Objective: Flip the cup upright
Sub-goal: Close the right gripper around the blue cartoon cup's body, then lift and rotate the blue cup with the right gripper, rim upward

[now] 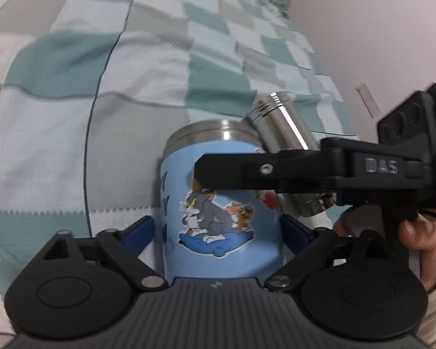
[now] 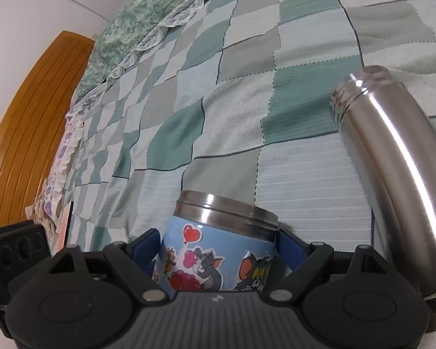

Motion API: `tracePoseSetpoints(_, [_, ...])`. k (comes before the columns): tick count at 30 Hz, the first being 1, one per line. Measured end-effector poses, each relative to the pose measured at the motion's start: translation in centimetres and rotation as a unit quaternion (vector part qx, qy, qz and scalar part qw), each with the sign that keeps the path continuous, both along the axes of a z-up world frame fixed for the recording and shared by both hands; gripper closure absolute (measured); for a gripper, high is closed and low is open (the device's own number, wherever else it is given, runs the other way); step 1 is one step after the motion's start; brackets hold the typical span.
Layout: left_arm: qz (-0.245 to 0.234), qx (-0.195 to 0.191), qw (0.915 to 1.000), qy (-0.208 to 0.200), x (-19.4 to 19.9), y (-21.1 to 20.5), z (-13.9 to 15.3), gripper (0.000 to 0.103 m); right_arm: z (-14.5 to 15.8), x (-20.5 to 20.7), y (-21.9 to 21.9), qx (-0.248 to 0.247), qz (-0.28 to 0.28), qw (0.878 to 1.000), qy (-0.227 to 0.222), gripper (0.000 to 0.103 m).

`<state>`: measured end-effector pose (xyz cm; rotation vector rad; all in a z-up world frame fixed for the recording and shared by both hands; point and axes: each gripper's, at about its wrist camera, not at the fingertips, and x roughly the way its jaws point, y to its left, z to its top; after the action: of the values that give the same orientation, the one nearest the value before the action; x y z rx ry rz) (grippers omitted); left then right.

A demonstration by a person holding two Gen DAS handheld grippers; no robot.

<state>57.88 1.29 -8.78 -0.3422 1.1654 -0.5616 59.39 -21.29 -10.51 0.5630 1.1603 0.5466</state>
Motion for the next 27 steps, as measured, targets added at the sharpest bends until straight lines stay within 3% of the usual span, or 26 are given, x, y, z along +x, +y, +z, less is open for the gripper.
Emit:
tracePoseSetpoints(1, [-0.003,-0.007,0.9999,-0.009,-0.2,0.0,0.2,0.016,0.2,0.0,0.2,-0.002,0.0,1.0,-0.002,0.017])
tracePoseSetpoints(4, [-0.006,0.018,0.9978,-0.063,-1.5,-0.3,1.5,0.017,1.3,-0.4,0.3,-0.007,-0.006,1.0,-0.026,0.018])
tracePoseSetpoints(8, [0.005,0.018,0.9923,-0.122,-3.8,1.0,5.1,0.017,5.2,-2.3,1.4,-0.01,-0.001,0.996,-0.086,0.019])
tracePoseSetpoints(13, [0.04,0.026,0.9713,-0.233,-10.3,4.2,11.2,0.017,12.3,-7.1,4.2,0.009,0.011,0.981,-0.196,0.019])
tracePoseSetpoints(16, [0.072,0.038,0.9561,-0.281,-16.0,6.1,12.7,0.017,14.6,-11.1,6.5,0.026,0.031,0.968,-0.247,0.018])
tracePoseSetpoints(18, [0.098,0.043,0.9484,-0.299,-19.1,6.9,12.4,0.017,15.0,-13.9,8.1,0.035,0.053,0.958,-0.279,0.018])
tracePoseSetpoints(22, [0.142,0.057,0.9387,-0.309,-23.6,8.3,10.4,0.017,13.5,-17.1,10.9,0.049,0.093,0.948,-0.3,0.018])
tracePoseSetpoints(25, [0.161,0.074,0.9313,-0.318,-25.1,8.7,8.3,0.017,11.5,-18.0,12.2,0.062,0.121,0.944,-0.302,0.019])
tracePoseSetpoints(27, [0.167,0.076,0.931,-0.316,-24.9,8.8,7.1,0.017,10.1,-18.3,12.6,0.054,0.14,0.935,-0.322,0.019])
